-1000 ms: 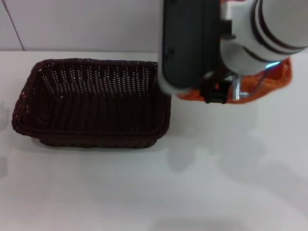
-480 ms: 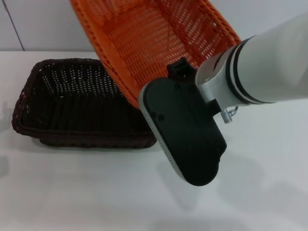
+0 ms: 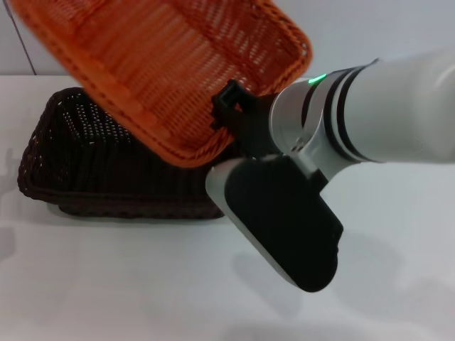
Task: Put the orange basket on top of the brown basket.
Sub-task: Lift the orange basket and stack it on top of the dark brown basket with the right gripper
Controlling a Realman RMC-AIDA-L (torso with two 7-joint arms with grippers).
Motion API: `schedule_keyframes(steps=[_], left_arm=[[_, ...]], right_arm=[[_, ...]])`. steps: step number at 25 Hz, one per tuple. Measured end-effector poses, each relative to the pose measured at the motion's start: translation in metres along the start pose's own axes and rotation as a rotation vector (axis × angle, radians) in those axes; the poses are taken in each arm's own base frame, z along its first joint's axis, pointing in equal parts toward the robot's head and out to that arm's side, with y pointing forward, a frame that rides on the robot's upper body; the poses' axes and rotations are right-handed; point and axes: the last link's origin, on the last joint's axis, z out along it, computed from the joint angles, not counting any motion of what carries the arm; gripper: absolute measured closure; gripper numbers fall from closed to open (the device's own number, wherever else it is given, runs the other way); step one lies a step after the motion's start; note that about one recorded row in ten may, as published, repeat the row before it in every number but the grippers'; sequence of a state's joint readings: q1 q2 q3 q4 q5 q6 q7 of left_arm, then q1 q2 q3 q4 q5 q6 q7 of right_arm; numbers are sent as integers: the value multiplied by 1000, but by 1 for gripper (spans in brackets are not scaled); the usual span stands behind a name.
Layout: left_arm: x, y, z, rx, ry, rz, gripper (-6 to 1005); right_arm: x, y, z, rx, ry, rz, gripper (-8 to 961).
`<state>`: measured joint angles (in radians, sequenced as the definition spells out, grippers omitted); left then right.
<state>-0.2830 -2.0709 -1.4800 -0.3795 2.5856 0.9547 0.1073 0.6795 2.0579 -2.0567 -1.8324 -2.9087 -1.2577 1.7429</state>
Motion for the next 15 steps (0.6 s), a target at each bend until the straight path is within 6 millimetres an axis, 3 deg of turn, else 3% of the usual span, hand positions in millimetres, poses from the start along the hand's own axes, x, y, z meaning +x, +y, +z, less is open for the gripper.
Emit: schedule_keyframes(steps=[10,15], left_arm=[[0,-8,1,39,1,-18,283],[1,-9,2,48,0,-23,283]], right_arm=[[-3,22,10,72,-64,-132,806],[7,28,13,64,-67,-176,807]])
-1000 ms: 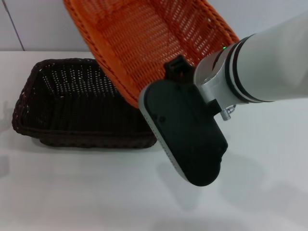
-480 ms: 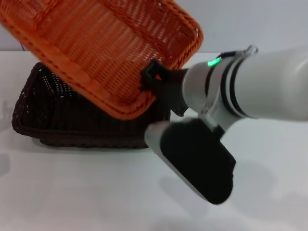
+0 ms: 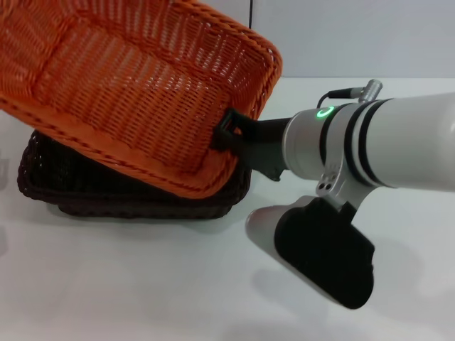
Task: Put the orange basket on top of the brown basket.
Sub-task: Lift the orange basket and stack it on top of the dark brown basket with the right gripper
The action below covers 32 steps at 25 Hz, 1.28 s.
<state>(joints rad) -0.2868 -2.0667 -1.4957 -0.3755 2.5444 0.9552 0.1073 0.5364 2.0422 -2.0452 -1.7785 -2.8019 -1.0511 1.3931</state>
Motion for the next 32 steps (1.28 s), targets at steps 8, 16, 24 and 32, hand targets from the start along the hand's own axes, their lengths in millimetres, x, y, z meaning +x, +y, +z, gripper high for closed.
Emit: schedule_keyframes(steps=[8,16,24,32], left_arm=[[0,1,1,4,-2,-9,283],[-3,-2,-1,25,-13,-19,283],[-2,-3,0,34,-10,-23,283],[-3,3,6,18,-30,-22,283]], right_arm=[[20,2,-2,3,17,-68,807],[22,13,3,-47,-40,-107,806],[29,15,6,-52,-45,-119,806],[32,13,8,-35,-28,-64,721]])
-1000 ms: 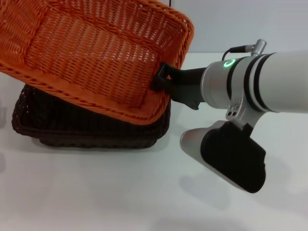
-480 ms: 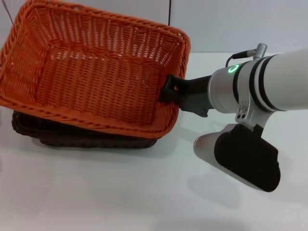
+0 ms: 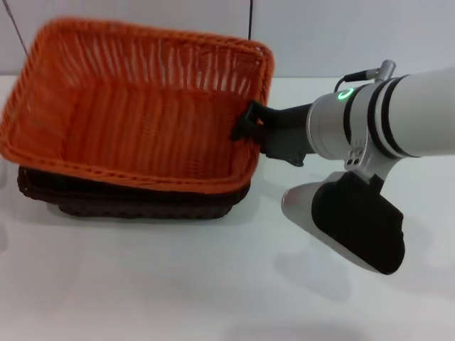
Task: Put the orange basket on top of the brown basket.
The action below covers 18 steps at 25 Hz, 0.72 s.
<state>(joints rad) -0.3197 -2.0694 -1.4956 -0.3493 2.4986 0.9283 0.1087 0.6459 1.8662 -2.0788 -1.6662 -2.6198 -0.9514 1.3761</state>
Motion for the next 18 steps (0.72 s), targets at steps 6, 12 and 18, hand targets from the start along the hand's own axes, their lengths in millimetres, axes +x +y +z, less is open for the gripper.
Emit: schedule_keyframes(steps=[6,12,18], left_arm=[[-1,2,3,-8,-13,7,283],[-4,3,5,-12,-31,20,283],[-2,-1,6,2,-23,26,283]], right_arm=[[-3,-1,-14,12,13,42,604],[-13,1,-55,72,22,200,488],[-1,17,-73,210,93,513,268]])
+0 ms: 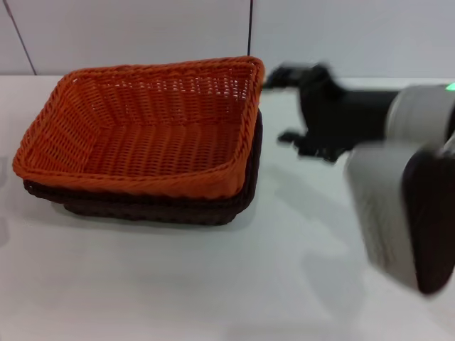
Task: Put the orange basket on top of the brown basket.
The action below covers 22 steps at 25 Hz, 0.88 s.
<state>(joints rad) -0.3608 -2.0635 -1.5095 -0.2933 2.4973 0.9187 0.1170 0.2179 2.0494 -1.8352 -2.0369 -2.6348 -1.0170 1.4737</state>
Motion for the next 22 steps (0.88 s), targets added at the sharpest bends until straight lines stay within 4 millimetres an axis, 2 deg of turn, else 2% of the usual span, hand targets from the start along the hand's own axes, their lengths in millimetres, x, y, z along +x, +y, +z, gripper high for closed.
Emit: schedule_keyframes(steps=[3,4,5,8,9,10,13,14,15,16,17,18,19,20,21,22], left_arm=[[1,-1,0,3,7,0,283],[4,-5,-1,15,28,0,283],[4,-5,-1,15,28,0,283],[7,-8,-3,27,57,-3,283],[7,-8,-3,27,57,-3,283],[7,-8,-3,27,57,-3,283],[10,-13,-9,43,96,-12,283],[10,-13,-9,43,96,-12,283],[10,-13,-9,43,96,-12,283],[10,-13,-9,43,96,-12,283],[9,-14,-10,46,93,-24,283],[9,-14,-10,46,93,-24,283],[8,-15,-11,49,91,-37,283],[8,-15,-11,49,91,-37,283],[8,-15,-11,49,91,-37,283],[7,-18,-14,56,96,-53,283]], right_arm=[[33,1,0,202,58,288,237],[59,0,-2,388,89,516,226],[59,0,-2,388,89,516,226],[96,12,-3,588,131,823,226],[124,33,-3,710,191,1021,226],[124,33,-3,710,191,1021,226],[161,72,-7,893,294,1280,226],[180,101,-15,1018,340,1430,226],[180,101,-15,1018,340,1430,226],[185,115,-19,1079,345,1490,226],[191,140,-27,1179,342,1556,226],[191,140,-27,1179,342,1556,226],[191,164,-32,1252,321,1582,226],[190,175,-36,1285,305,1581,226],[190,175,-36,1285,305,1581,226],[187,194,-43,1350,286,1561,226]])
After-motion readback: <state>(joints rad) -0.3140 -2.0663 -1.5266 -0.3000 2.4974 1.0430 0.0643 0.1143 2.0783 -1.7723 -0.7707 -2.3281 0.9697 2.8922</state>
